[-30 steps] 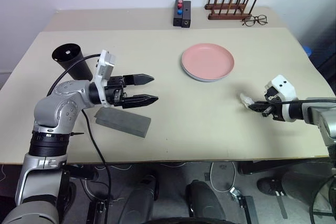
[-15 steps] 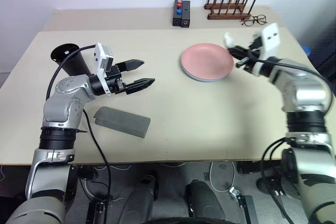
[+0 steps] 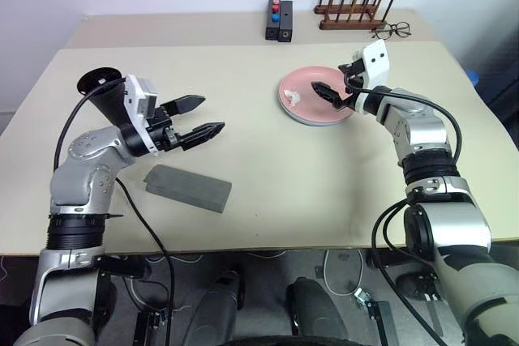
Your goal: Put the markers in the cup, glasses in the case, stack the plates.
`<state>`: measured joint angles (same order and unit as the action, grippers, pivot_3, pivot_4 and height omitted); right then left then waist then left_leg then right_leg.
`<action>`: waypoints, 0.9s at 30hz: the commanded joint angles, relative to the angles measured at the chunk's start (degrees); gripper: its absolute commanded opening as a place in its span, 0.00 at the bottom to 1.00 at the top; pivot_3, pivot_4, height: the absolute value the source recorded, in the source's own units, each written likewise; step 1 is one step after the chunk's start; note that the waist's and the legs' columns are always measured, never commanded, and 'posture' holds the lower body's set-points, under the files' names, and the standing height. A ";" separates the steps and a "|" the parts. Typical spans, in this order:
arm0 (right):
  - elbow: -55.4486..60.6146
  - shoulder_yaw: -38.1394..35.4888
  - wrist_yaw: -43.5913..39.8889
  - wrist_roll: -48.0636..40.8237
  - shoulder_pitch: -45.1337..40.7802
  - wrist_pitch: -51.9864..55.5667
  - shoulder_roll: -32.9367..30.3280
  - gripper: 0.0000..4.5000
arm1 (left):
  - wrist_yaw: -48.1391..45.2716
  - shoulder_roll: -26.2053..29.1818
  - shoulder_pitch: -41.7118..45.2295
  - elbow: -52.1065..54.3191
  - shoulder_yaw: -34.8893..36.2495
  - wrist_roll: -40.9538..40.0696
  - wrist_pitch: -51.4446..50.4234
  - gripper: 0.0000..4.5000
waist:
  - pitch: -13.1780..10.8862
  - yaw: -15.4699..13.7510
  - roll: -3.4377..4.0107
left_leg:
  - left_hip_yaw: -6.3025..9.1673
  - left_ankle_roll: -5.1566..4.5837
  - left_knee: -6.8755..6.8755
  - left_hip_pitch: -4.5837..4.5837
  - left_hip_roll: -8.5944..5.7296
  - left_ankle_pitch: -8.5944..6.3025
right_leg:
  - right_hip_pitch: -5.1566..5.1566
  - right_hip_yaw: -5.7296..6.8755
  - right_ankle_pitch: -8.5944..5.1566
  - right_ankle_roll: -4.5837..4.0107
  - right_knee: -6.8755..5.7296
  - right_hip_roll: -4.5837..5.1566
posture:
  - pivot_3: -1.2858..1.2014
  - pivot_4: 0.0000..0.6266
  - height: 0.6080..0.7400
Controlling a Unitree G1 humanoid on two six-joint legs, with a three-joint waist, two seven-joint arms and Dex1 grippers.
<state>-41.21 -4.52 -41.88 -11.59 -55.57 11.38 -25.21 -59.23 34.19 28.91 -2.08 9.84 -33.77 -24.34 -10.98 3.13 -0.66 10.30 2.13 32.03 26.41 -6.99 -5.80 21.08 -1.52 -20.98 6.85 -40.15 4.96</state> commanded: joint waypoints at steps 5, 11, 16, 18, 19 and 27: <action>25.63 -0.85 -15.24 -9.13 12.80 2.68 -5.03 0.98 | -4.36 5.84 -6.23 4.01 7.20 -4.89 -0.40 1.00 | 0.01 0.15 -0.01 | 0.06 -0.04 0.03 -0.01 0.01 -0.02 | -0.03 0.03 0.00 0.00 0.00 0.00 | 0.52 0.24 0.99; 45.47 -4.74 -23.47 -20.28 25.93 17.60 -16.81 0.98 | -9.66 11.97 -16.77 7.39 13.40 -9.71 -3.67 1.00 | -0.01 -0.49 0.04 | 0.04 -0.05 0.01 0.01 0.03 -0.05 | 0.19 -0.03 -0.02 -0.05 0.01 0.08 | 0.52 0.24 0.99; 48.54 -6.12 -26.74 -20.10 32.57 15.77 -22.26 0.98 | -10.47 14.05 -22.73 11.71 15.21 -13.11 -7.87 1.00 | 0.02 -0.80 0.02 | -0.03 0.03 0.01 -0.01 0.07 -0.17 | 0.21 -0.12 -0.14 -0.29 0.12 0.14 | 0.52 0.24 0.99; 48.55 -6.53 -27.83 -19.32 34.23 13.80 -23.42 0.98 | -11.31 14.12 -24.86 12.92 15.81 -13.14 -7.33 1.00 | 0.02 -0.90 0.03 | -0.15 -0.01 0.01 0.00 0.09 -0.20 | 0.22 -0.12 -0.15 -0.32 0.17 0.22 | 0.52 0.24 0.99; 48.58 -6.15 -27.94 -18.71 34.64 13.33 -23.85 0.98 | -11.42 14.31 -25.40 12.52 16.18 -13.05 -7.35 1.00 | 0.01 -0.93 0.03 | -0.24 -0.03 0.01 0.01 0.10 -0.21 | 0.25 -0.13 -0.15 -0.32 0.18 0.28 | 0.52 0.24 0.99; 49.69 -4.46 -29.58 -17.90 36.69 11.53 -25.52 0.98 | -12.70 12.69 -28.02 11.95 15.23 -10.72 -3.24 1.00 | 0.02 -1.02 0.02 | -0.57 -0.22 0.01 0.00 0.22 -0.24 | 0.30 0.03 -0.15 -0.32 0.24 0.55 | 0.52 0.24 0.99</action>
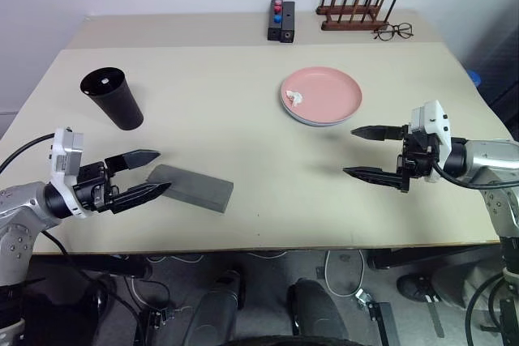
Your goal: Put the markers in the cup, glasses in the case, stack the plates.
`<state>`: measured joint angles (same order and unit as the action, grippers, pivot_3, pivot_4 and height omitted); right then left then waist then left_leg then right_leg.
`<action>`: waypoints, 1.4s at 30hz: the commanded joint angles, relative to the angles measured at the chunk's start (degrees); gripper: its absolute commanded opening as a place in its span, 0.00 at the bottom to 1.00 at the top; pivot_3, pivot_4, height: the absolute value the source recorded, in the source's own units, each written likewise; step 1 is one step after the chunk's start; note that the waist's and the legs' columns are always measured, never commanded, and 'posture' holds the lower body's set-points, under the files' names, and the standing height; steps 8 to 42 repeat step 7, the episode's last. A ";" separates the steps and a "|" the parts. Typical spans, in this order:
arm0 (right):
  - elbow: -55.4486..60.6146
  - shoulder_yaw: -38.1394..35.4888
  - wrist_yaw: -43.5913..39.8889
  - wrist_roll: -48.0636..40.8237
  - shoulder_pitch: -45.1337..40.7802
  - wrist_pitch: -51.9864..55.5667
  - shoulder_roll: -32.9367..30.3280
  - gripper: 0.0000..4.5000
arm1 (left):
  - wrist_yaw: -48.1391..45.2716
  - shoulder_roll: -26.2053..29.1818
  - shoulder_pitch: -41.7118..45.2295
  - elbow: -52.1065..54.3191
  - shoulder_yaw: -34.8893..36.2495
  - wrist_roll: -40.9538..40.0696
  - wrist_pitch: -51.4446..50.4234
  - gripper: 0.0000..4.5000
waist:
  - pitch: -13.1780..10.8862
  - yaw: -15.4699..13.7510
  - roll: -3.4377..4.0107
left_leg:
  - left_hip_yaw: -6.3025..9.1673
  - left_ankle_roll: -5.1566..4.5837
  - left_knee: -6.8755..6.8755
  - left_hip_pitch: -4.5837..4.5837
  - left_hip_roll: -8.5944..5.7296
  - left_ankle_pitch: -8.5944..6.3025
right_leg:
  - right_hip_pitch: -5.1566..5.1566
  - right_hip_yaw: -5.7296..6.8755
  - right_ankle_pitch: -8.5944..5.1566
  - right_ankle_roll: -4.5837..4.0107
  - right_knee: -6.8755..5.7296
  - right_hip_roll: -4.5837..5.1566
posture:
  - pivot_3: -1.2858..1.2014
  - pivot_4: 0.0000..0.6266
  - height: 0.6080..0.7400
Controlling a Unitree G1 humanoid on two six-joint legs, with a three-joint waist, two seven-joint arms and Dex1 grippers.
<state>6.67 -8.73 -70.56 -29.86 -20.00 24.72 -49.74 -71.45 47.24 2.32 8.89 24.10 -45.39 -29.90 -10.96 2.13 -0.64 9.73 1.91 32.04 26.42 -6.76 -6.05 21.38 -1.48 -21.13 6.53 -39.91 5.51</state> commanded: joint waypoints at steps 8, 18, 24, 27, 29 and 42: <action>-0.52 0.73 -2.47 0.47 -1.96 -3.01 -0.85 0.98 | 0.68 -0.74 -5.38 4.04 2.24 0.96 4.04 1.00 | 0.00 0.07 0.00 | -0.16 -0.10 0.00 0.01 0.07 -0.07 | -0.01 0.02 0.03 0.01 0.20 0.06 | 0.52 0.24 0.99; -0.52 0.73 -2.47 0.47 -1.96 -3.01 -0.85 0.98 | 0.68 -0.74 -5.38 4.04 2.24 0.96 4.04 1.00 | 0.00 0.07 0.00 | -0.16 -0.10 0.00 0.01 0.07 -0.07 | -0.01 0.02 0.03 0.01 0.20 0.06 | 0.52 0.24 0.99; -0.52 0.73 -2.47 0.47 -1.96 -3.01 -0.85 0.98 | 0.68 -0.74 -5.38 4.04 2.24 0.96 4.04 1.00 | 0.00 0.07 0.00 | -0.16 -0.10 0.00 0.01 0.07 -0.07 | -0.01 0.02 0.03 0.01 0.20 0.06 | 0.52 0.24 0.99; -0.52 0.73 -2.47 0.47 -1.96 -3.01 -0.85 0.98 | 0.68 -0.74 -5.38 4.04 2.24 0.96 4.04 1.00 | 0.00 0.07 0.00 | -0.16 -0.10 0.00 0.01 0.07 -0.07 | -0.01 0.02 0.03 0.01 0.20 0.06 | 0.52 0.24 0.99; -0.52 0.73 -2.47 0.47 -1.96 -3.01 -0.85 0.98 | 0.68 -0.74 -5.38 4.04 2.24 0.96 4.04 1.00 | 0.00 0.07 0.00 | -0.16 -0.10 0.00 0.01 0.07 -0.07 | -0.01 0.02 0.03 0.01 0.20 0.06 | 0.52 0.24 0.99; -0.52 0.73 -2.47 0.47 -1.96 -3.01 -0.85 0.98 | 0.68 -0.74 -5.38 4.04 2.24 0.96 4.04 1.00 | 0.00 0.07 0.00 | -0.16 -0.10 0.00 0.01 0.07 -0.07 | -0.01 0.02 0.03 0.01 0.20 0.06 | 0.52 0.24 0.99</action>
